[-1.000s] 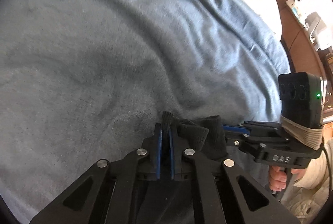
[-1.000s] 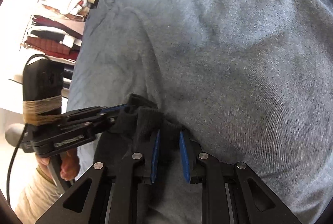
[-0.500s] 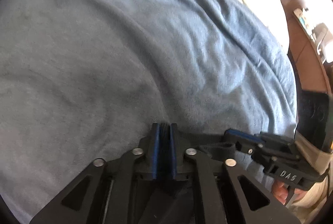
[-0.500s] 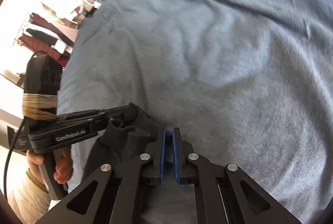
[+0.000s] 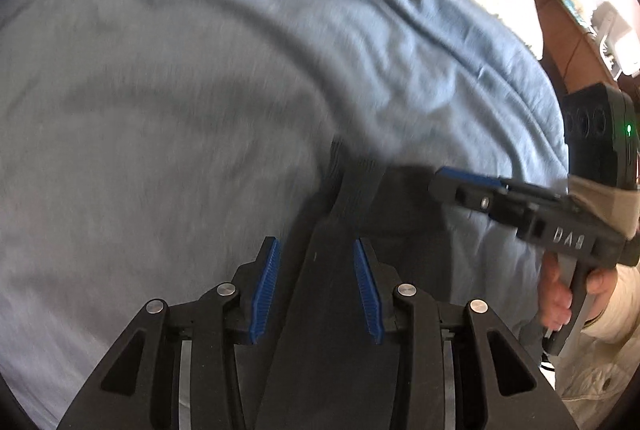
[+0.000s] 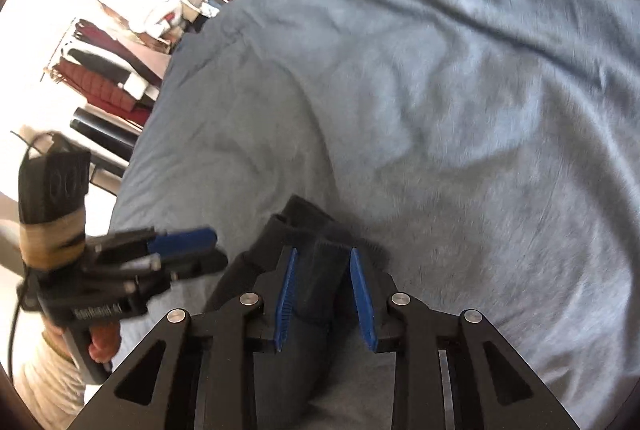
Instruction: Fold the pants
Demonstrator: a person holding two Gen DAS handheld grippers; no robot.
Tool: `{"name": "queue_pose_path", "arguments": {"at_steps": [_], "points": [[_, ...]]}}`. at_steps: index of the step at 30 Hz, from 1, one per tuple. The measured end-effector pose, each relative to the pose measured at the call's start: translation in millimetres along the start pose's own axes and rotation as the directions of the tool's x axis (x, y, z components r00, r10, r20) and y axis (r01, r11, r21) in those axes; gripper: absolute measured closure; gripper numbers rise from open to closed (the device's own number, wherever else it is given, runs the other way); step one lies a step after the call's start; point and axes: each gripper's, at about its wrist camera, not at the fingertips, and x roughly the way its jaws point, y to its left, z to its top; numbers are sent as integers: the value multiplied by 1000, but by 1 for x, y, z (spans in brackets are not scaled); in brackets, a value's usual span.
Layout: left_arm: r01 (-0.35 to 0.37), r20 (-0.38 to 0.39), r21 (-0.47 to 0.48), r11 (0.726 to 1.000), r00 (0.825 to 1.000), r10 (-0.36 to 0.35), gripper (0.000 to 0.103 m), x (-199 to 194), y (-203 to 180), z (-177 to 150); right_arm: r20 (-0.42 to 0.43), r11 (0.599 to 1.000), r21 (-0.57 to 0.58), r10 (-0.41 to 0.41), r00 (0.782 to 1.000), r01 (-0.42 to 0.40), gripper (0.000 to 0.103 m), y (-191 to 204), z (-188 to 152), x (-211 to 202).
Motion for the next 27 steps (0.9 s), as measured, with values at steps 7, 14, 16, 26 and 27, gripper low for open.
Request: {"name": "queue_pose_path", "arguments": {"at_steps": [7,14,16,26,27], "points": [[10,-8,-22,1000,1000,-10,93,17,-8,-9,-43,998,60,22,999,-19,74,-9,-4,21],[-52,97,-33,998,994,55,95,-2,-11,-3,-21,999,28,32,999,-31,94,-1,-1,17],[-45,98,-45,998,994,49,95,1,-6,2,19,999,19,34,999,-34,94,3,2,8],[-36,31,-76,996,999,39,94,31,7,12,11,999,3,-38,999,38,95,-8,11,27],[-29,27,-87,996,999,31,92,30,9,12,11,999,-3,-46,999,46,95,-7,11,29]]}}
